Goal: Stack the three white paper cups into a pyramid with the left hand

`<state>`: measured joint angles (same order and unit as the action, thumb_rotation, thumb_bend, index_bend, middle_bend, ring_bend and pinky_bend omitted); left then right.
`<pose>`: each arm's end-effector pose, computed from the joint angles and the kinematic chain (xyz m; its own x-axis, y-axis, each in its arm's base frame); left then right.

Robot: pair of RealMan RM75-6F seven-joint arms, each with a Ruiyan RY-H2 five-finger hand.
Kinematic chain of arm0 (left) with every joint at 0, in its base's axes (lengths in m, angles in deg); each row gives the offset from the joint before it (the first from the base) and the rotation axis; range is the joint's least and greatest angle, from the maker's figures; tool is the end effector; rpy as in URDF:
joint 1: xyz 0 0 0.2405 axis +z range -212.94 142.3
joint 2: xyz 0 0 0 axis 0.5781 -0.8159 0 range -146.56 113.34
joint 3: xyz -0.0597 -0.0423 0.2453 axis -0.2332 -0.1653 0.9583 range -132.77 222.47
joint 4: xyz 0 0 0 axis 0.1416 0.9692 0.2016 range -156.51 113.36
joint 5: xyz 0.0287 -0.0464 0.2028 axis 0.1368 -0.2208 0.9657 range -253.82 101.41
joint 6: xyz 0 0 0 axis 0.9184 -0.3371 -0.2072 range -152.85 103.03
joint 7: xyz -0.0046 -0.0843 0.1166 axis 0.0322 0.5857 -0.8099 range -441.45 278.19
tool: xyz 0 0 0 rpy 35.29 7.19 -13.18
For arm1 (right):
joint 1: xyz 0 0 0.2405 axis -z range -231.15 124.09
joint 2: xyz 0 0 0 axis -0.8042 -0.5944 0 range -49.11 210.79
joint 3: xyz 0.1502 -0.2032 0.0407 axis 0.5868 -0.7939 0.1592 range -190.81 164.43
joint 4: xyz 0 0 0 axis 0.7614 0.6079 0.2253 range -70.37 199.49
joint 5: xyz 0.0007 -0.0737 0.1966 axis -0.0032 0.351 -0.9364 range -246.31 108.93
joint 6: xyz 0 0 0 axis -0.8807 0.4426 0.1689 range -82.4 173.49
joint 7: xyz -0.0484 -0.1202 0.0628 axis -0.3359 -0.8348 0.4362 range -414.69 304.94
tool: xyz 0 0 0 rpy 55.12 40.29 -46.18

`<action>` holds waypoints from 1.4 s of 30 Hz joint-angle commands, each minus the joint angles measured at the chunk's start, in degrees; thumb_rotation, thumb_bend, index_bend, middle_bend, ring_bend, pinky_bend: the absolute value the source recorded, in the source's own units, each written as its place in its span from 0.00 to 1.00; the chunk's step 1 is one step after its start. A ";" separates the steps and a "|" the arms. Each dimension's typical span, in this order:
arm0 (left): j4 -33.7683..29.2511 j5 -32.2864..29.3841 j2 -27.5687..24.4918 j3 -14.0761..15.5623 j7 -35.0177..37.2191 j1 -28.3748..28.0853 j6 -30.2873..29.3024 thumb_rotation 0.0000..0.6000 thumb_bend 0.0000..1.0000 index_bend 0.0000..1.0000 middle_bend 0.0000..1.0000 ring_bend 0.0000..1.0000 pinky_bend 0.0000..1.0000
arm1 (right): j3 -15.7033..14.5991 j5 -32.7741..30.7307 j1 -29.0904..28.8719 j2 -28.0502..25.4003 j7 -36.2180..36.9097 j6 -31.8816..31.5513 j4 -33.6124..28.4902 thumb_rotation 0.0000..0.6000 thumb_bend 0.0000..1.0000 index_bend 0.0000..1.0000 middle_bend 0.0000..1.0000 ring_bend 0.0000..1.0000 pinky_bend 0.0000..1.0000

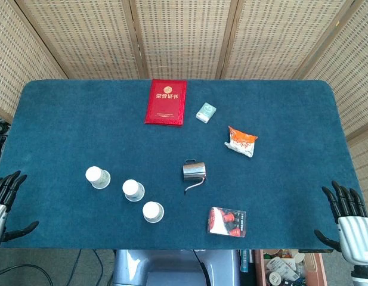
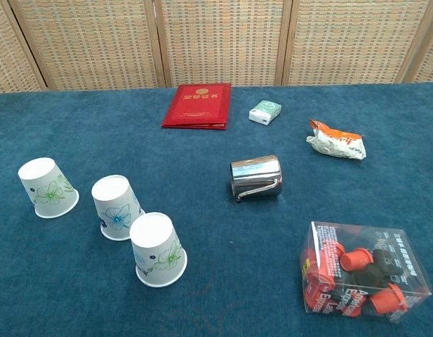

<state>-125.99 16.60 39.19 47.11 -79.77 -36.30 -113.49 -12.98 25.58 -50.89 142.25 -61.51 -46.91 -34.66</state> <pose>-0.2781 0.1403 0.1765 0.3088 0.0587 0.9493 0.9506 -0.0531 -0.3059 -0.2883 -0.1310 0.1677 0.4368 0.0346 0.8989 -0.8987 -0.0278 0.4378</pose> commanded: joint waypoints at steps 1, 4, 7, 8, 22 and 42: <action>-0.01 0.11 0.03 -0.05 0.03 0.04 -0.15 1.00 0.17 0.00 0.00 0.00 0.00 | 0.00 -0.05 -0.02 0.06 -0.08 0.06 0.03 1.00 0.00 0.09 0.00 0.00 0.00; 0.08 0.30 0.02 -0.03 0.27 0.12 -0.36 1.00 0.17 0.00 0.00 0.00 0.00 | -0.02 -0.06 -0.01 0.09 -0.17 0.11 0.00 1.00 0.00 0.09 0.00 0.00 0.00; 0.21 0.39 -0.05 0.00 0.57 0.18 -0.43 1.00 0.17 0.00 0.00 0.00 0.00 | -0.07 0.03 0.03 0.12 -0.23 0.06 -0.05 1.00 0.00 0.09 0.00 0.00 0.00; 0.27 0.38 -0.05 -0.01 0.62 0.17 -0.43 1.00 0.17 0.00 0.00 0.00 0.00 | -0.07 0.07 0.02 0.07 -0.24 0.05 -0.12 1.00 0.00 0.09 0.00 0.00 0.00; 0.05 6.20 2.93 -3.84 -8.27 -11.97 12.86 1.00 0.17 0.00 0.00 0.00 0.00 | 0.68 -2.20 -0.64 0.11 -0.29 1.70 -0.19 1.00 0.00 0.09 0.00 0.00 0.00; 11.42 -4.93 19.33 -8.51 -14.86 -28.49 32.51 1.00 0.18 0.13 0.09 0.17 0.20 | 1.28 -4.86 -1.38 0.70 -0.64 3.61 0.66 1.00 0.00 0.09 0.00 0.00 0.00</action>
<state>-115.20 12.66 57.49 38.73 -93.76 -64.14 -81.62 -11.69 20.73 -52.27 142.95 -62.16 -43.29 -34.01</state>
